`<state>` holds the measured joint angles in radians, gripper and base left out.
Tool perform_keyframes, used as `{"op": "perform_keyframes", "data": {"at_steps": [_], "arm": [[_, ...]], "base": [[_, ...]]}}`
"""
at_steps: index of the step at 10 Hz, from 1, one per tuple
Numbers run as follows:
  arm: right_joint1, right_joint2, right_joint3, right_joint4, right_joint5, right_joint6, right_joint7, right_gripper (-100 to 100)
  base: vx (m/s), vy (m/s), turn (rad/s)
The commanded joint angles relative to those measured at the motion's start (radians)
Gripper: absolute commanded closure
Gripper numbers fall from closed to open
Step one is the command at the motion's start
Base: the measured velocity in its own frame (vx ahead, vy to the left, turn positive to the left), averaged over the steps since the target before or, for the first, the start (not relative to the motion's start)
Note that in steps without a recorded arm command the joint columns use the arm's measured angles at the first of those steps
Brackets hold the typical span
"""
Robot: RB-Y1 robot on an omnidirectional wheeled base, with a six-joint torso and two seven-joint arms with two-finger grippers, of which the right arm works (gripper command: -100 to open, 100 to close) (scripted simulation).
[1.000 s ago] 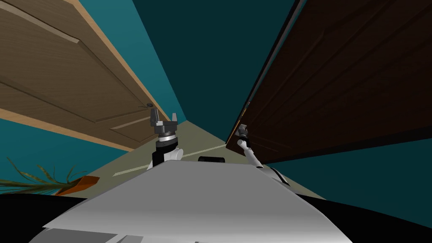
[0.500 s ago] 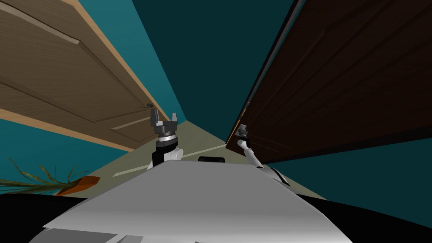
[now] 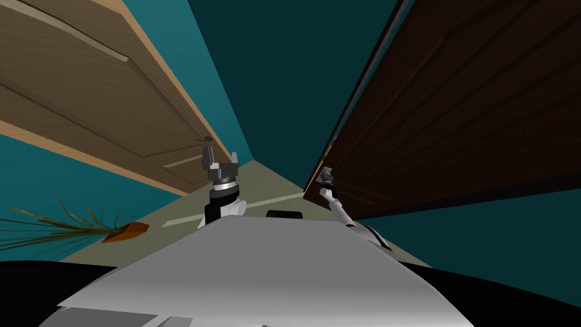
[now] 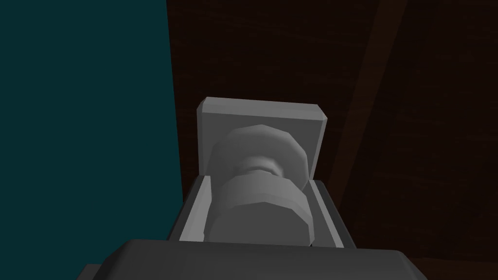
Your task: Pull the door open
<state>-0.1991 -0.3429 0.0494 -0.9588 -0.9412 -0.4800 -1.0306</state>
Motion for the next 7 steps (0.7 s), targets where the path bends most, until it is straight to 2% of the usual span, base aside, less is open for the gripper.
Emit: {"op": "perform_keyframes", "data": {"at_steps": [1,5,7], "arm": [[0.007,-0.011,0.019,-0.003,0.000,0.004,-0.023,100],[0.028,-0.054,0.075,-0.031,-0.001,0.012,-0.092,100],[0.034,-0.068,0.092,-0.040,-0.002,0.014,-0.114,100]], "base": [[-0.217,-0.047,0.155],[-0.250,-0.068,0.186],[-0.247,-0.069,0.154]]}}
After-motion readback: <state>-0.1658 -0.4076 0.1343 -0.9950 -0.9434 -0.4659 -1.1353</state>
